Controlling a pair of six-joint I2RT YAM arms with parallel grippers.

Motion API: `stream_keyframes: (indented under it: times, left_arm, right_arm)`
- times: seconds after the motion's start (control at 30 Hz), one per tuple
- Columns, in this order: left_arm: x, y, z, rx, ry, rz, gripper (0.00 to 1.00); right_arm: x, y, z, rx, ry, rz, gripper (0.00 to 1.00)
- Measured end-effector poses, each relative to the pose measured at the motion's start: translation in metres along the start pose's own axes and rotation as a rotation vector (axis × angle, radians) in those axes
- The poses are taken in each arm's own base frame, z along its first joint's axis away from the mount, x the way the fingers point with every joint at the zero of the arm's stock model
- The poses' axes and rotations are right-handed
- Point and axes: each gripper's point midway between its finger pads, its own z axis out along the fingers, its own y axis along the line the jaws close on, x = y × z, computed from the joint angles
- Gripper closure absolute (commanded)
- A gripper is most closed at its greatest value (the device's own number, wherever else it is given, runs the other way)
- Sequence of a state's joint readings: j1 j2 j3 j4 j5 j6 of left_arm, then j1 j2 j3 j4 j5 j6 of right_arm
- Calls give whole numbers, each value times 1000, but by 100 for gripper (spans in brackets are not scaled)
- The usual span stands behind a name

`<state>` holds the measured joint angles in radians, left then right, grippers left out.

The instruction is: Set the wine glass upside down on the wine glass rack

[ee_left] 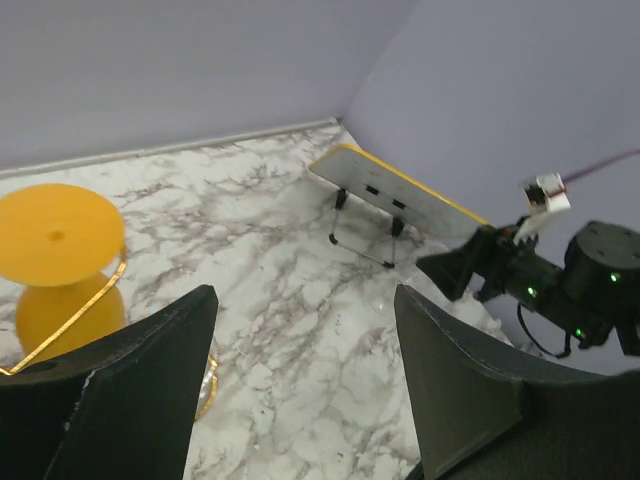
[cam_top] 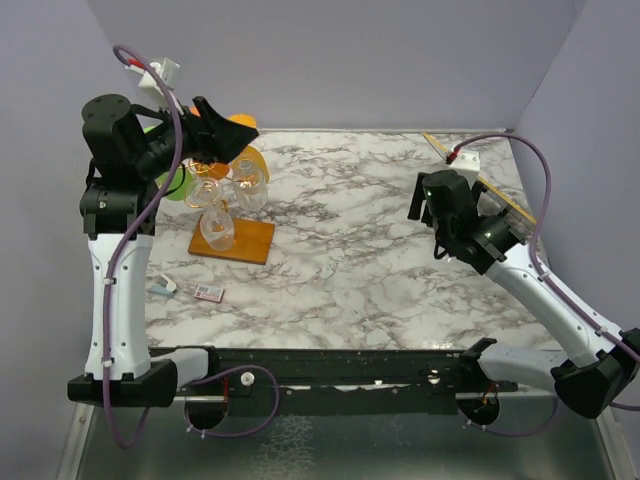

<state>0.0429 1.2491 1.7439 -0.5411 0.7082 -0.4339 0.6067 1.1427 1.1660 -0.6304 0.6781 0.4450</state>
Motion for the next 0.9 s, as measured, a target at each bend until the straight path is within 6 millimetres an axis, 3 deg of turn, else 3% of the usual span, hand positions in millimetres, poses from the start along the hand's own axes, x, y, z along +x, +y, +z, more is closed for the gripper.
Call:
stream_keyframes:
  times: [0.27, 0.47, 0.6, 0.9]
  left_arm:
    - [56, -77, -23, 248, 102, 93, 22]
    - [88, -118, -59, 415, 125, 154, 19]
    - [106, -126, -70, 467, 147, 174, 18]
    - [113, -125, -66, 482, 166, 174, 17]
  right_arm:
    - [-2, -21, 18, 103, 10, -58, 18]
    - [-4, -49, 31, 183, 27, -45, 30]
    - [1, -62, 37, 206, 50, -38, 37]
    - [23, -73, 58, 196, 151, -33, 58]
